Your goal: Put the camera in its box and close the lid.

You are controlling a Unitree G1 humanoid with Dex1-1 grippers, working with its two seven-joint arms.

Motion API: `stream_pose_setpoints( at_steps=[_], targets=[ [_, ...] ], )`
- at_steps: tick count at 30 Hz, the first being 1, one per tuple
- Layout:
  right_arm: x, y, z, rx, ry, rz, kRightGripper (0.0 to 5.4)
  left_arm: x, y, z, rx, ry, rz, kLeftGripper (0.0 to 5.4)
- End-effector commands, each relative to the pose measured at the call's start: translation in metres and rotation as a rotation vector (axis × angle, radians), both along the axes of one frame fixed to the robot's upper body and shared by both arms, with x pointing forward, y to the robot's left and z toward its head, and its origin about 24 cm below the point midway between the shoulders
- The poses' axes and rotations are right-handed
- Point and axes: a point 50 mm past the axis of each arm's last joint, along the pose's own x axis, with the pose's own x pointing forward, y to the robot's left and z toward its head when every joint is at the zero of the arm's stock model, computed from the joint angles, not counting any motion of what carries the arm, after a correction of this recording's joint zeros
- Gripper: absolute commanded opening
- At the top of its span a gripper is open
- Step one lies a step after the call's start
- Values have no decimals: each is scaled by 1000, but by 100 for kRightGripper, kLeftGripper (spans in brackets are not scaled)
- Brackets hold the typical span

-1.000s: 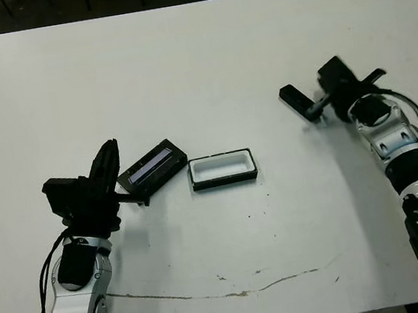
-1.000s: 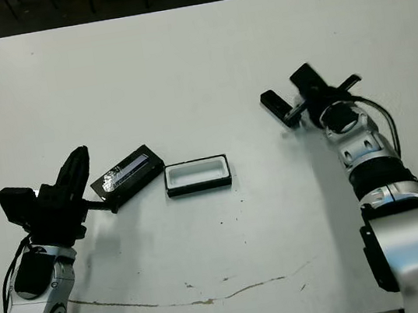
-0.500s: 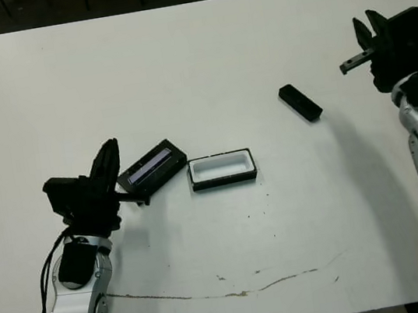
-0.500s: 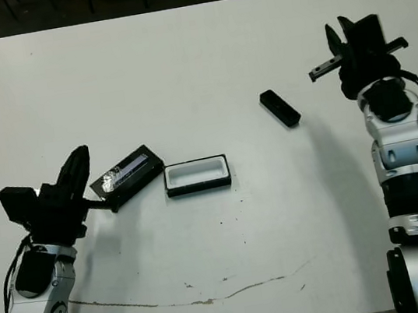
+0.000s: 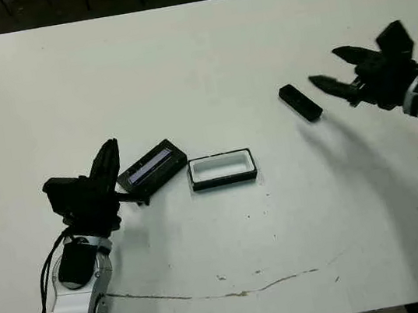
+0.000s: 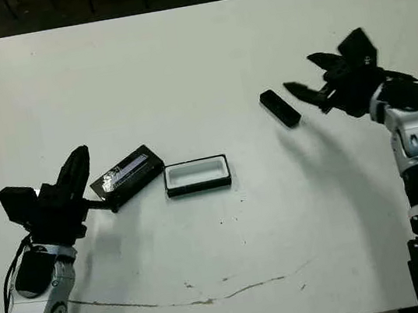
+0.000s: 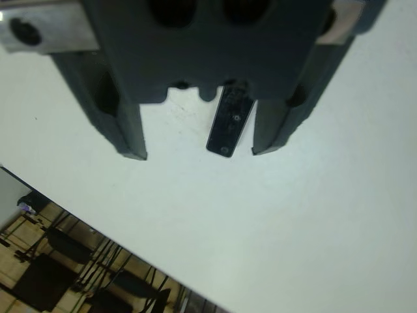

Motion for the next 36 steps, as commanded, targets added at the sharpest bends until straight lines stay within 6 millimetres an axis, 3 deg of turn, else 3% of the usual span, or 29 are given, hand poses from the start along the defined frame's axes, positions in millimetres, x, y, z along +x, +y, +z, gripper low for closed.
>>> stream_pose_setpoints(
  at_steps=[1, 8, 25, 36],
  targets=[
    [0, -4, -4, -51, 40, -9, 425, -3, 4, -6, 11, 37, 11, 0],
    [2, -2, -11, -108, 48, 16, 538, -3, 4, -6, 22, 38, 13, 0],
    [-6, 5, -51, -4, 133, -73, 538, -3, 5, -7, 20, 49, 18, 0],
    [-11, 10, -62, 10, 180, -95, 538, -4, 4, -8, 26, 49, 21, 0]
  ],
)
